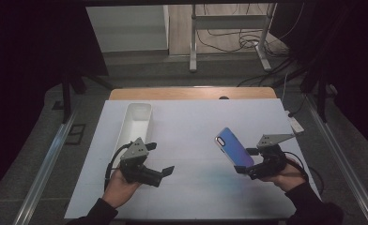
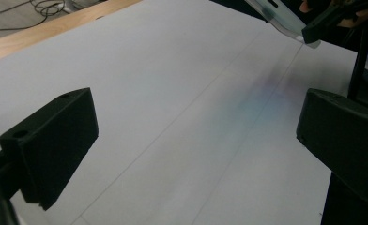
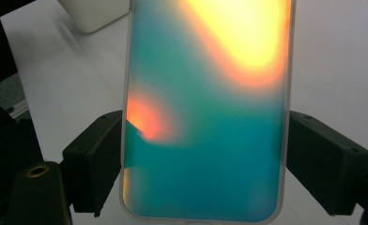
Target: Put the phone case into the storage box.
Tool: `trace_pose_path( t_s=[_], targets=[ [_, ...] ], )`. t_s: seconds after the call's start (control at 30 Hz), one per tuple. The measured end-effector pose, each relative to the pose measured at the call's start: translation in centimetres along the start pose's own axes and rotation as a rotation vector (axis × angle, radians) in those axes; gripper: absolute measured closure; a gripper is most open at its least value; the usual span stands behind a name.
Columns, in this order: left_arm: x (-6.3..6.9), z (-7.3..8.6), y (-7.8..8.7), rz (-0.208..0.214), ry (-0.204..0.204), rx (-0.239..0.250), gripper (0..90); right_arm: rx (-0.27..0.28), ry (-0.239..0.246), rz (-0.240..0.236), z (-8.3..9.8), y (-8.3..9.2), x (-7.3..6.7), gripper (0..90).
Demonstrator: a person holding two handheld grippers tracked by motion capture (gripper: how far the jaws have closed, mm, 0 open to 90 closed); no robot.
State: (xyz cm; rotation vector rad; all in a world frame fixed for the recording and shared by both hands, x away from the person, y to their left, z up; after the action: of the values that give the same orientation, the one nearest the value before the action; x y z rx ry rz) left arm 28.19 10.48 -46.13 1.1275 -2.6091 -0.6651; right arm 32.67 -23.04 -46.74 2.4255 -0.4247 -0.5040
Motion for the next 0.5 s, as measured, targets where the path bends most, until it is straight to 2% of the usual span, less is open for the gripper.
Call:
trace_pose_path(
  t_s=[0.5],
  targets=[
    [0.1, -0.7, -1.7, 0.027, -0.019, 0.001, 0.4, 0.04, 0.037, -0.083, -0.7, -0.2, -1.4, 17.0]
  ],
)
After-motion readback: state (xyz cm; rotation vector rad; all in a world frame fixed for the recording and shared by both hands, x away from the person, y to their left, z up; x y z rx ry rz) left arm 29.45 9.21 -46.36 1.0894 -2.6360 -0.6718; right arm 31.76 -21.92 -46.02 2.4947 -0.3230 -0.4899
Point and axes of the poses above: each handheld gripper's, and its own axes: y roughly backward along the jaws, z roughly out of its underside, x roughly to its right, the point moved 5 cm from there along -y, roughly forward along the jaws, and after that the axes turned 10 degrees about -z, right-handed, at the moved point
